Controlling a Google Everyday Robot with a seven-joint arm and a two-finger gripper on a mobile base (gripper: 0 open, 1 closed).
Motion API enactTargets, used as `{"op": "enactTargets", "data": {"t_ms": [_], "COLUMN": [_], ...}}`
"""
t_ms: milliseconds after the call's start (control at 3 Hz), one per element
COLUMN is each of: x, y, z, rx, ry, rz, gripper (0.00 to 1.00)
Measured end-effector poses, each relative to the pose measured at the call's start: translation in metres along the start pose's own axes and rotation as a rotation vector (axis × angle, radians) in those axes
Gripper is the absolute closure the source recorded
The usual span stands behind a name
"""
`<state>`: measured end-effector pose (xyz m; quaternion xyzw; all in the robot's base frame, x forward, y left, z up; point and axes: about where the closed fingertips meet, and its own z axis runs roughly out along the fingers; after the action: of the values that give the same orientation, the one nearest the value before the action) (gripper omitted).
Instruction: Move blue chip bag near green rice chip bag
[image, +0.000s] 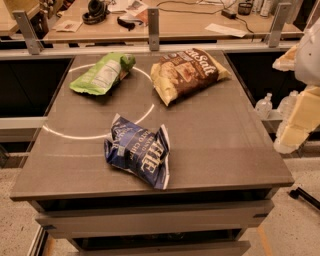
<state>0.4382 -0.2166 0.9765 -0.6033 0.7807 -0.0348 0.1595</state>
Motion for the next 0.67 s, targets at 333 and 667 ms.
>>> {"op": "enactTargets", "data": {"t_ms": [333,667], "x": [0.0000,-0.0043], "y": [0.0000,0.0033], "z": [0.0000,-0.0005], "rx": [0.000,0.009], "ry": [0.000,-0.048], "rz": [0.000,-0.006], "gripper": [0.00,0.00]}}
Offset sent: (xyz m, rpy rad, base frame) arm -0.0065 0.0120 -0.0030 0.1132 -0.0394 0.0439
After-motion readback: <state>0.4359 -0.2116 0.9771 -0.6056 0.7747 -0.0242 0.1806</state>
